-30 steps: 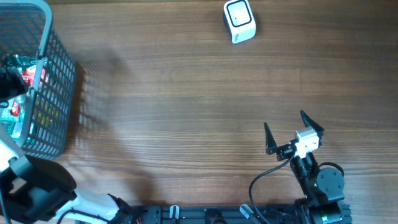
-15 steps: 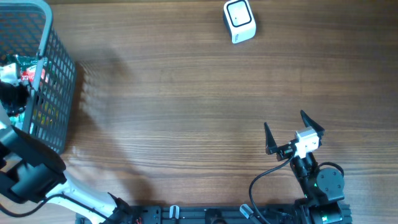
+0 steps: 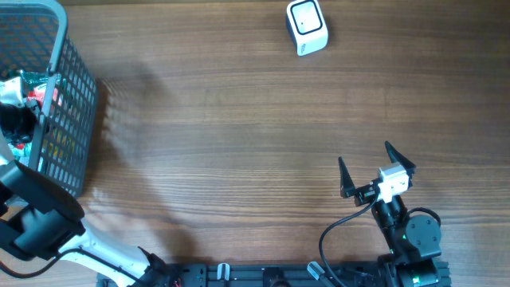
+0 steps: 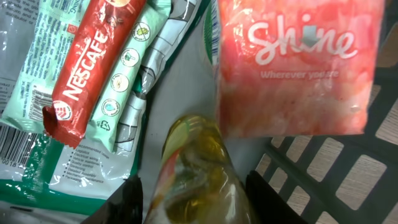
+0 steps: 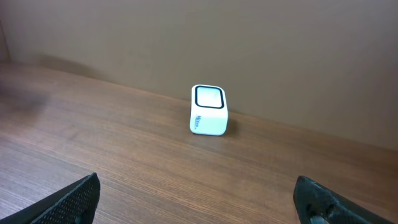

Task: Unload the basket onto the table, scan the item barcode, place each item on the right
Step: 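Grasp the yellow oil bottle with the left gripper and lift it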

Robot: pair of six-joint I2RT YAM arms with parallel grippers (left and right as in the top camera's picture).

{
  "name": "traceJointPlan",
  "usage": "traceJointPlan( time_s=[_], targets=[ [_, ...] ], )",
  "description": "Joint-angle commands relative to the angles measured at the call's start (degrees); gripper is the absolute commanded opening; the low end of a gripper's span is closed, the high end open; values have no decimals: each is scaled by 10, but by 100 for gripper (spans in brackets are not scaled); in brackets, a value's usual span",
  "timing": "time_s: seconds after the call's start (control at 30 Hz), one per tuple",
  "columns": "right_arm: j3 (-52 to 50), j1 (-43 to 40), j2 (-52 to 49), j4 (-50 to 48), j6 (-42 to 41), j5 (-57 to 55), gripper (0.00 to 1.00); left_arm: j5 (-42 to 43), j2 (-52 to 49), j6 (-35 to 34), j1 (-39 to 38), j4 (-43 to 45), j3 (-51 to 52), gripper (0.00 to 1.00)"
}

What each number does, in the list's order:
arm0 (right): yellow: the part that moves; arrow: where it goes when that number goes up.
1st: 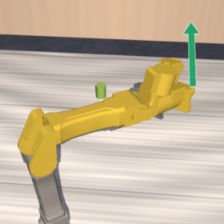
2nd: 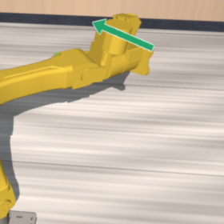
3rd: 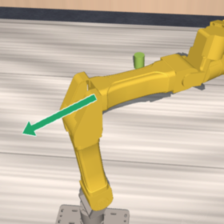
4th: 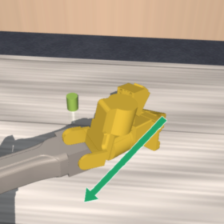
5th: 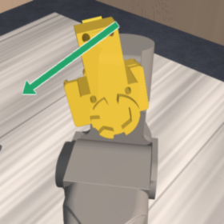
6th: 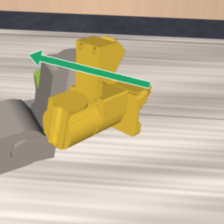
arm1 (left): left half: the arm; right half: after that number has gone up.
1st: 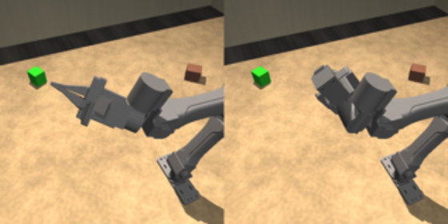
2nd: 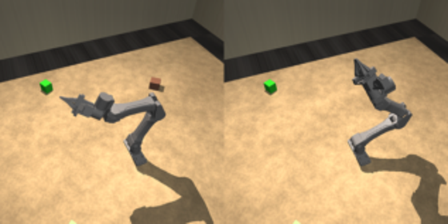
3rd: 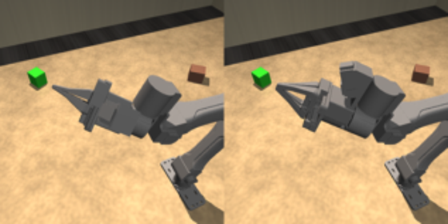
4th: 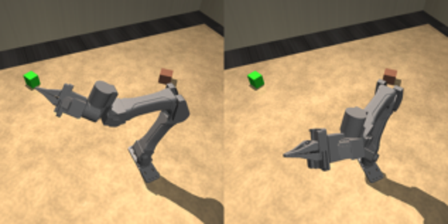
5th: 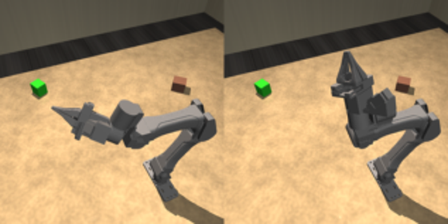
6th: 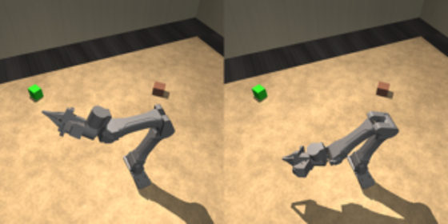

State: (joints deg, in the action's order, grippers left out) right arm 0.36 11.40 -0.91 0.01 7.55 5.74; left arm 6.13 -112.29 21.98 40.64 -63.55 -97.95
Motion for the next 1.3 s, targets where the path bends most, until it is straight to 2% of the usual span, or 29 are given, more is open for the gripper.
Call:
traceJointPlan(
  time_s=[0.0, 0.17, 0.23, 0.3, 0.33, 0.4, 0.43, 0.63, 0.8, 0.87, 1.07, 1.27],
  targets=[
    [-1, -2, 3, -3, 0, -3, 100, 22, 28, 1, 4, 3, 2, 38],
    [-1, -2, 3, -3, -1, -3, 100, 22, 32, -17, 4, 3, 2, 34],
    [-1, -2, 3, -3, -1, -3, 100, 15, 32, -47, 4, 3, 2, 39],
    [-1, -2, 3, -3, -1, -3, 100, 15, 32, -47, 4, 3, 2, 54],
    [-1, -2, 3, -3, -1, -3, 100, 15, 32, -47, 4, 3, 2, 56],
    [-1, -2, 3, -3, -1, -3, 100, 15, 32, -47, 4, 4, 2, 73],
    [-1, -2, 3, -3, 0, -3, 100, 15, 32, -47, 4, 4, 2, 73],
    [-1, -2, 3, -3, -1, -3, 100, 26, 32, -47, 4, -6, 3, 55],
    [-1, -2, 3, -3, -1, -3, 100, 26, 32, -46, 3, 12, 30, 47],
    [-1, -2, 3, -3, -1, -3, 100, 26, 32, -44, 3, 19, 31, 38],
    [-1, -2, 3, -3, -1, -3, 100, 26, 50, -45, 3, 18, 2, 33],
    [-1, -2, 3, -3, -1, -3, 100, 22, 167, -47, 4, 41, -45, 34]
  ],
)
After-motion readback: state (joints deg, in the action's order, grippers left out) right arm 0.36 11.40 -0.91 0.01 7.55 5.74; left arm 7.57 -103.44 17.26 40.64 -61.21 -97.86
